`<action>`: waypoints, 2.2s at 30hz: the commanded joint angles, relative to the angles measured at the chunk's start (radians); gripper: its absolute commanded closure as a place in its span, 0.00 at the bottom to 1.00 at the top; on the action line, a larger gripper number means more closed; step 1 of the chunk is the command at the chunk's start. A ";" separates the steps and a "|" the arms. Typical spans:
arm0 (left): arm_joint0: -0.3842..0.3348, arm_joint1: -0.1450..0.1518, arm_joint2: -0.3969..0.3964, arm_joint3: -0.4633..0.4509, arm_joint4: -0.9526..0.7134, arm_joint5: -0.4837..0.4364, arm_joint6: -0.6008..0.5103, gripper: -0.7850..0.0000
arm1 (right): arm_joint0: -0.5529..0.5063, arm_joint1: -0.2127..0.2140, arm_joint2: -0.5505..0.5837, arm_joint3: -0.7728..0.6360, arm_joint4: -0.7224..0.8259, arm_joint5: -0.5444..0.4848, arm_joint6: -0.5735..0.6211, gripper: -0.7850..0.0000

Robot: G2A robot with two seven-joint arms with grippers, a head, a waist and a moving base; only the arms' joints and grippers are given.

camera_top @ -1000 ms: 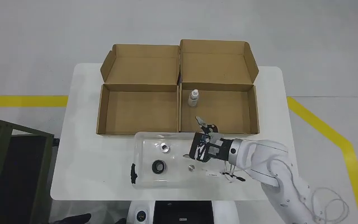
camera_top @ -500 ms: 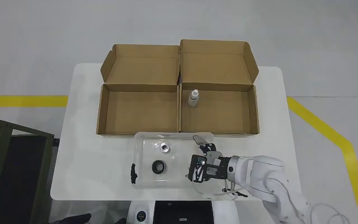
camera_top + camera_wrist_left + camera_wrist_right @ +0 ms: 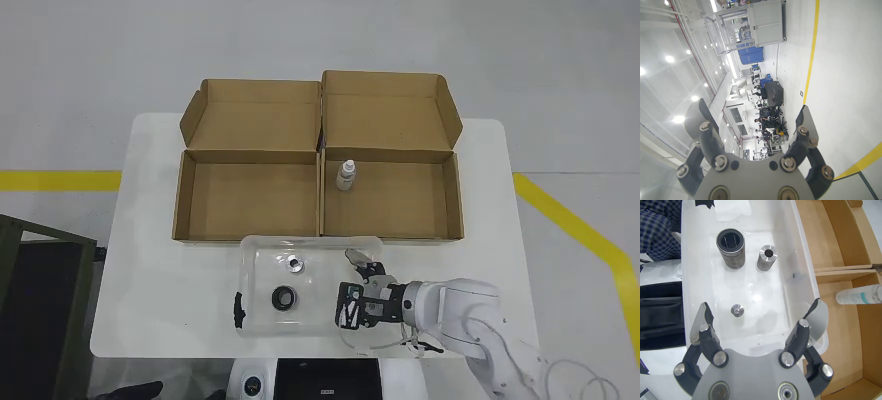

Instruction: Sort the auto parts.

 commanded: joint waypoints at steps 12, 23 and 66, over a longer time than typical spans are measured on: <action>0.000 0.000 0.000 0.000 0.000 0.000 0.000 0.00 | 0.015 0.007 -0.037 0.006 -0.024 0.005 0.052 0.42; 0.000 0.000 0.000 0.000 0.000 0.000 0.000 0.00 | 0.033 0.011 -0.071 0.027 -0.029 -0.002 0.094 0.44; 0.000 0.000 0.000 0.000 0.000 0.000 0.000 0.00 | 0.073 0.028 -0.050 0.016 0.031 0.060 -0.101 1.00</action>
